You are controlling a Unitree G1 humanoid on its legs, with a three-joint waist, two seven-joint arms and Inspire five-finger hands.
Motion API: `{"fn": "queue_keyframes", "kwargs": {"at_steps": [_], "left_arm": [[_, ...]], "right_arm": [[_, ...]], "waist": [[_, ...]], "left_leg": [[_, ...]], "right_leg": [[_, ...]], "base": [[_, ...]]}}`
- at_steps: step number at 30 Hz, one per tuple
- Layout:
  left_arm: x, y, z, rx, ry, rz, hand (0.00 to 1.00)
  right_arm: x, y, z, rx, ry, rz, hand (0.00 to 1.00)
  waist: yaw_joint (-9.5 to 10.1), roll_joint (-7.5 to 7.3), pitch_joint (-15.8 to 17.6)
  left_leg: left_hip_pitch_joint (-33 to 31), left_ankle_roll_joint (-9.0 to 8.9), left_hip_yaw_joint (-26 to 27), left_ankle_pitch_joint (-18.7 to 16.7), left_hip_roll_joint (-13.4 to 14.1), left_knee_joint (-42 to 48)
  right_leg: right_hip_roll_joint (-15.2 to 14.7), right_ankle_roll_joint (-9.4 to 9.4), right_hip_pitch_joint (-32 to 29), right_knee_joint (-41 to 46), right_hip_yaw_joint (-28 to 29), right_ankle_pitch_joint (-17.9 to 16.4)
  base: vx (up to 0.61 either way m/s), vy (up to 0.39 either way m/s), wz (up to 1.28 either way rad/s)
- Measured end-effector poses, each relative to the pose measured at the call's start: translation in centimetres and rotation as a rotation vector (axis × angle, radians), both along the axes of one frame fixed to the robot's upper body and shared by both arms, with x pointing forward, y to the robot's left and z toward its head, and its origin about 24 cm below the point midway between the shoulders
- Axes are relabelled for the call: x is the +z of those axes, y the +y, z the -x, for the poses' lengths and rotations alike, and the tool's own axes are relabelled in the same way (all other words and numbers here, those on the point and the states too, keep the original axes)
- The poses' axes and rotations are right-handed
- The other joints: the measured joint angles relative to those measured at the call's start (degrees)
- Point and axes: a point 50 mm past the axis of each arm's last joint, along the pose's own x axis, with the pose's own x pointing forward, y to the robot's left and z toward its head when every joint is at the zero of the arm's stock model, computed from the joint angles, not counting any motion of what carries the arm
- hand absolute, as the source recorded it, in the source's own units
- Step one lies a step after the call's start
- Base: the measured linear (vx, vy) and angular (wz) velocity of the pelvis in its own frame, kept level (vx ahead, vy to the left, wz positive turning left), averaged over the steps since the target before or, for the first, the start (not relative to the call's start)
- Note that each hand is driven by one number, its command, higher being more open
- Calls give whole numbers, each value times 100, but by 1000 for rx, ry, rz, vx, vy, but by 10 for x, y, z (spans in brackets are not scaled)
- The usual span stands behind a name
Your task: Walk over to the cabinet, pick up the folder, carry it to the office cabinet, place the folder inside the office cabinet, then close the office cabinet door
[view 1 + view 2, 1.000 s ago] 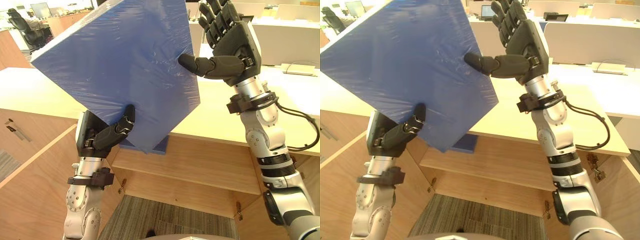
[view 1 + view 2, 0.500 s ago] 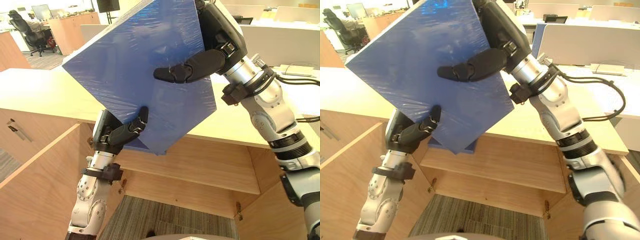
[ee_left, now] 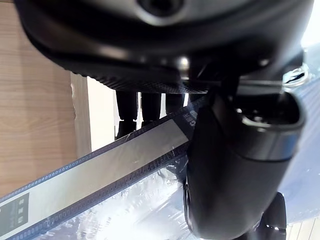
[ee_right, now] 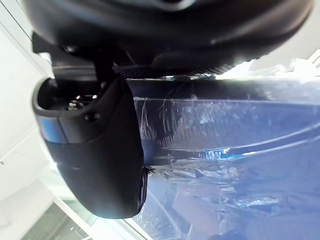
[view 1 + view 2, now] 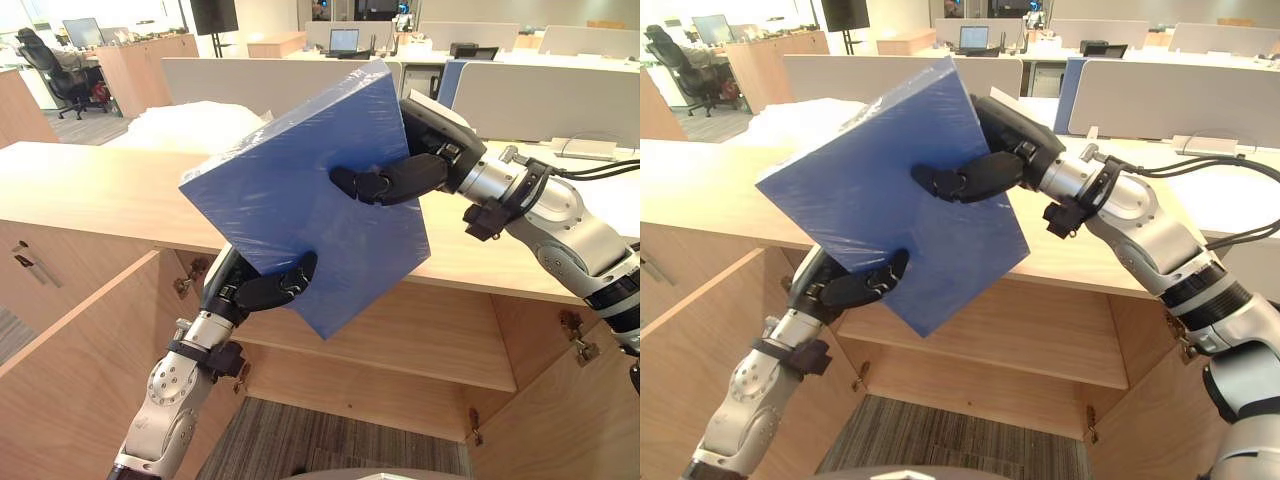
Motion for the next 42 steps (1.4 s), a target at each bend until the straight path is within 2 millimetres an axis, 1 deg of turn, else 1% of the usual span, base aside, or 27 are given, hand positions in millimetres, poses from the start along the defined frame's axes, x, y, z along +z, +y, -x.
{"fn": "queue_keyframes", "kwargs": {"at_steps": [5, 7, 10, 11, 12, 13, 14, 16, 17, 19, 20, 21, 22, 24, 26, 27, 29, 31, 32, 33, 34, 35, 36, 38, 39, 40, 42], "left_arm": [[-11, 6, 10, -20, 69, -11, 100], [-13, 8, 11, -46, 88, -6, 100], [-24, 14, 15, -119, 159, 47, 100], [-37, 18, 19, -139, 215, 80, 100], [-43, 19, 21, -144, 239, 92, 100], [-56, 20, 25, -145, 289, 119, 100], [-63, 19, 28, -144, 316, 134, 100], [-92, 16, 36, -131, 433, 205, 100], [-100, 15, 39, -124, 462, 220, 100], [-132, 10, 52, -93, 593, 277, 100], [-140, 9, 55, -84, 626, 286, 100], [-155, 8, 65, -61, 702, 299, 100], [-171, 10, 76, -31, 790, 295, 100], [-191, 13, 92, 17, 913, 278, 100], [-217, 17, 118, 125, 1082, 257, 100], [-226, 20, 128, 179, 1142, 253, 100], [-233, 32, 139, 307, 1200, 242, 100], [-238, 41, 151, 376, 1253, 203, 100], [-241, 45, 161, 412, 1295, 174, 100], [-242, 46, 166, 426, 1314, 158, 100], [-245, 49, 175, 456, 1349, 143, 100], [-246, 51, 183, 495, 1377, 135, 100], [-247, 52, 185, 518, 1384, 138, 100], [-248, 55, 188, 594, 1390, 139, 100], [-248, 55, 189, 613, 1393, 138, 100], [-248, 56, 191, 646, 1398, 132, 100], [-249, 57, 193, 692, 1415, 113, 100]], "right_arm": [[-22, 0, 12, 26, 50, 6, 0], [-27, -1, 14, 25, 65, 3, 0], [-46, -2, 19, 24, 122, 12, 0], [-57, 1, 22, 28, 141, 32, 0], [-61, 3, 23, 31, 147, 44, 0], [-70, 7, 25, 36, 158, 66, 0], [-74, 8, 26, 38, 163, 80, 0], [-88, 16, 28, 46, 159, 150, 0], [-90, 19, 29, 51, 154, 164, 0], [-101, 29, 32, 78, 135, 229, 0], [-103, 31, 33, 84, 132, 244, 0], [-106, 35, 34, 95, 128, 267, 0], [-107, 39, 34, 106, 129, 264, 0], [-106, 45, 34, 117, 114, 243, 0], [-100, 57, 33, 117, 71, 193, 0], [-97, 61, 34, 120, 60, 165, 0], [-94, 74, 38, 122, -6, 148, 0], [-100, 85, 44, 130, -41, 152, 0], [-110, 91, 50, 132, -44, 171, 0], [-116, 94, 52, 135, -42, 190, 0], [-132, 100, 58, 150, -20, 237, 0], [-152, 105, 62, 164, 33, 289, 0], [-163, 107, 65, 170, 62, 318, 0], [-204, 110, 76, 192, 177, 435, 0], [-213, 110, 80, 197, 199, 462, 0], [-228, 109, 86, 207, 239, 506, 0], [-239, 106, 87, 179, 240, 564, 0]], "waist": [[10, -30, -25], [26, -45, -38], [67, -75, -66], [68, -76, -66], [69, -79, -67], [71, -85, -72], [74, -89, -70], [101, -129, -45], [101, -140, -38], [101, -162, -26], [101, -163, -27], [101, -165, -20], [96, -176, 1], [86, -195, 19], [78, -212, 49], [77, -220, 58], [72, -230, 115], [74, -227, 141], [71, -226, 153], [68, -225, 156], [63, -196, 217], [53, -214, 243], [58, -212, 256], [71, -208, 321], [71, -200, 340], [62, -178, 382], [19, -126, 439]], "left_leg": [[1, -11, -4, -2, 14, 0], [0, -13, -10, -1, 17, -1], [-10, -16, -15, -2, 20, -3], [-23, -16, -16, -2, 19, -4], [-36, -15, -16, -1, 18, -4], [-73, -14, -16, 1, 18, -4], [-86, -13, -18, 3, 18, -4], [-99, -12, -19, 6, 12, -4], [-100, -12, -20, 6, 12, -4], [-133, -11, -40, 4, 27, -4], [-155, -11, -45, 4, 30, -4], [-200, -9, -42, 6, 44, -4], [-203, -9, -33, 6, 53, -4], [-196, -11, -17, 4, 62, -3], [-182, -17, 4, 0, 87, -2], [-178, -21, 10, -3, 100, -2], [-147, -38, 17, -15, 141, -1], [-94, -60, 25, -31, 158, -2], [-64, -66, 24, -36, 161, -2], [-59, -68, 24, -38, 164, -2], [-17, -76, 26, -44, 163, -2], [16, -83, 26, -50, 164, -3], [16, -94, 23, -60, 163, -3], [12, -121, 22, -81, 158, -3], [11, -121, 22, -82, 153, -3], [9, -119, 22, -86, 143, -4], [7, -116, 24, -93, 126, -3]], "right_leg": [[12, -23, -5, 20, -6, -18], [16, -27, -6, 25, -12, -23], [15, -29, -23, 47, -17, -41], [12, -24, -39, 51, -18, -47], [11, -22, -50, 52, -18, -49], [10, -19, -91, 64, -18, -51], [9, -19, -103, 65, -19, -51], [3, -13, -119, 77, -18, -54], [3, -12, -120, 77, -18, -55], [2, -6, -135, 65, -38, -65], [3, -6, -159, 64, -43, -65], [9, -7, -210, 70, -38, -64], [13, -7, -213, 69, -28, -64], [19, -7, -212, 61, -10, -64], [38, -9, -207, 54, 12, -63], [49, -11, -206, 53, 21, -62], [86, -39, -188, 47, 44, -58], [100, -53, -139, 40, 70, -63], [102, -59, -104, 30, 71, -66], [104, -61, -99, 29, 71, -67], [104, -62, -64, 29, 70, -69], [104, -62, -32, 29, 70, -73], [104, -63, -31, 30, 66, -75], [98, -31, -31, 33, 63, -98], [93, -28, -32, 33, 63, -100], [81, -21, -32, 33, 61, -105], [61, -3, -34, 36, 59, -115]], "base": [[0, 0, 0], [0, 0, 0], [0, 0, 0], [0, 0, 0], [0, 0, 0], [0, 0, 0], [0, 0, 0], [0, 0, 0], [0, 0, 0], [9, -17, 5], [2, -18, 3], [0, 0, 0], [7, -13, -4], [12, -13, -5], [9, -27, -6], [0, 0, 0], [-16, -27, -6], [-24, -23, -7], [0, 0, 0], [0, 0, 0], [0, 0, 0], [0, 0, 0], [0, 0, 0], [0, 0, 0], [0, 0, 0], [0, 0, 0], [0, 0, 0]]}}
